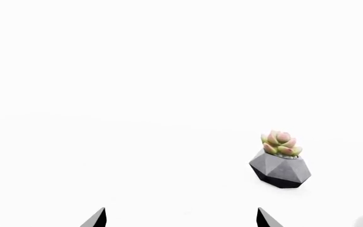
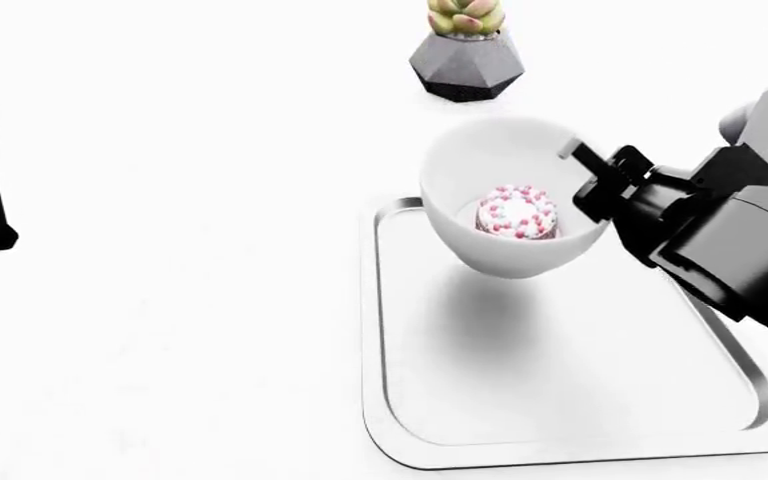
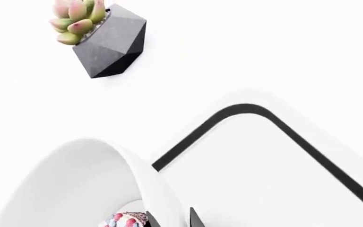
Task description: Pick up the bowl with cake and place it on the tray. Pick up the cupcake and place it on the tray.
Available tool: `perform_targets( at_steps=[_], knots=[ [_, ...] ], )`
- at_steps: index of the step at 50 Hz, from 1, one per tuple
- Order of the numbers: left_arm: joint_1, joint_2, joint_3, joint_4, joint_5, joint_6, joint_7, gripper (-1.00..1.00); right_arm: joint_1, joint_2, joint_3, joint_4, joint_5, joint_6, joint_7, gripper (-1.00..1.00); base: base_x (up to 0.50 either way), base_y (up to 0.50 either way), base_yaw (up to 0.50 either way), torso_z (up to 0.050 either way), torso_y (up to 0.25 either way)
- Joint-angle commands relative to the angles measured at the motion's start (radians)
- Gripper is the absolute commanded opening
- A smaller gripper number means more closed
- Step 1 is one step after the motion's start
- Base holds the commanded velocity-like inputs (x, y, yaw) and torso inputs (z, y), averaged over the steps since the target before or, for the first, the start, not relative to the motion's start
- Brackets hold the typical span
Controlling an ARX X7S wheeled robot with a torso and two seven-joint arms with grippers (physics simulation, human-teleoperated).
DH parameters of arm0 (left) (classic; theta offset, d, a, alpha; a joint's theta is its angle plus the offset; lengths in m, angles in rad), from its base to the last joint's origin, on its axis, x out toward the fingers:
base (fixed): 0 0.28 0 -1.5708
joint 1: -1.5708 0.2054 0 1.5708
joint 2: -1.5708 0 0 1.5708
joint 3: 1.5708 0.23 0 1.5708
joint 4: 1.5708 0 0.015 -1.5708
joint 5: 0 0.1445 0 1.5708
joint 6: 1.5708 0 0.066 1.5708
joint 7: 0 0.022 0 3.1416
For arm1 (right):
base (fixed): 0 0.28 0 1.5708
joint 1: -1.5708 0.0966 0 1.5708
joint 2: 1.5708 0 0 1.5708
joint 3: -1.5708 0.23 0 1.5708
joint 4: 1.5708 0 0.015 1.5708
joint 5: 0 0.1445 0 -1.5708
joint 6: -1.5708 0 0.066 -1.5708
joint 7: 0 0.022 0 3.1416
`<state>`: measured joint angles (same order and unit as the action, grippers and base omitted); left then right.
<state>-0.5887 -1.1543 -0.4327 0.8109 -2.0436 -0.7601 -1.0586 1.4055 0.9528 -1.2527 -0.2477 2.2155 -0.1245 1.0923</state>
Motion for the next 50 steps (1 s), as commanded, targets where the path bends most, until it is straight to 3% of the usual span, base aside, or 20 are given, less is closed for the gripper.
perform_targets(
  at_steps=[1, 31, 32, 50],
  knots=[
    [0.003, 0.000, -0.007, -0.001, -0.005, -0.001, 0.000, 1.00, 0.002, -0.010, 0.031, 0.024, -0.066, -0.025, -0.026, -1.00, 0.00, 0.00, 0.00, 0.000, 0.000],
    [0.001, -0.004, -0.019, -0.011, -0.013, 0.000, 0.001, 1.00, 0.004, -0.029, 0.021, 0.039, -0.079, 0.002, -0.021, -1.00, 0.00, 0.00, 0.00, 0.000, 0.002],
    [0.001, -0.004, -0.019, -0.012, -0.013, -0.001, 0.001, 1.00, 0.006, -0.031, 0.021, 0.039, -0.078, 0.006, -0.023, 1.00, 0.00, 0.00, 0.00, 0.000, 0.000],
    [-0.001, -0.007, -0.018, -0.018, -0.016, 0.001, 0.001, 1.00, 0.032, -0.021, 0.026, 0.033, -0.066, 0.048, -0.016, 1.00, 0.00, 0.00, 0.00, 0.000, 0.000]
  ],
)
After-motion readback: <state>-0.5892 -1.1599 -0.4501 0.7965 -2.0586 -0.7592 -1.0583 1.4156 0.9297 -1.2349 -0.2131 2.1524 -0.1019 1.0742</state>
